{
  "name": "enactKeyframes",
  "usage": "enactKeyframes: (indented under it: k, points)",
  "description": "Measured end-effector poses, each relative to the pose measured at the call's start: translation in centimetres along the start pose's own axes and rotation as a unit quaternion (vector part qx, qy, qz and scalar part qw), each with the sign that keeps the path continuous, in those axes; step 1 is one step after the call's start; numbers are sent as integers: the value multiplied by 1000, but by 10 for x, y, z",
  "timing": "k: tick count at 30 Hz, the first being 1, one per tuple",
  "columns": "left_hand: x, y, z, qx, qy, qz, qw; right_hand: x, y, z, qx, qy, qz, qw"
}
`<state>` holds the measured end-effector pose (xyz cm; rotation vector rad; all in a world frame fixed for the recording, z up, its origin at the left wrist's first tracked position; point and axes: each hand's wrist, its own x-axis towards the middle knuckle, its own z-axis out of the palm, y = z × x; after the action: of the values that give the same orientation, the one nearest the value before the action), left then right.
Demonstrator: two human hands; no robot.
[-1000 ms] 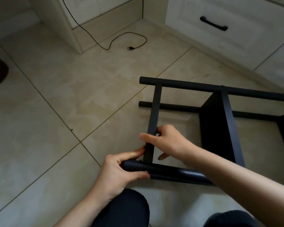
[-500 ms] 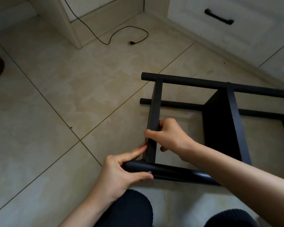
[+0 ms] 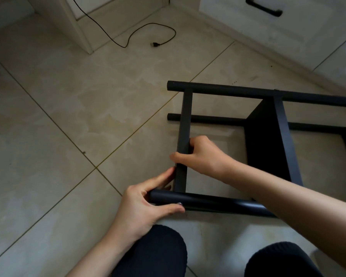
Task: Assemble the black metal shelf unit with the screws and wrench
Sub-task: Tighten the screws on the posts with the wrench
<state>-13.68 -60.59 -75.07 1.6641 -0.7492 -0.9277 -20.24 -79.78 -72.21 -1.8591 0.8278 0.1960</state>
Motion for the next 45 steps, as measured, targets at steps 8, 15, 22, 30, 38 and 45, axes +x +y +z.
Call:
enactKeyframes:
  k: [8,15,22,30,38,45]
  points:
    - [-1,-6,-4,27,-29,18,999,-12,25,-24,344,-156,177,909]
    - [15,10,-19,179,-104,107,972,-30,37,-27,430,-232,183,853]
    - [23,21,-20,227,-107,154,956,-36,51,-27,513,-208,156,818]
    - [21,14,-22,245,-96,127,956,-32,56,-23,527,-181,136,819]
    - [19,12,-26,265,-99,130,950,-21,53,-26,454,-154,113,870]
    - [31,20,-28,372,-125,205,897,0,27,-49,287,-49,28,956]
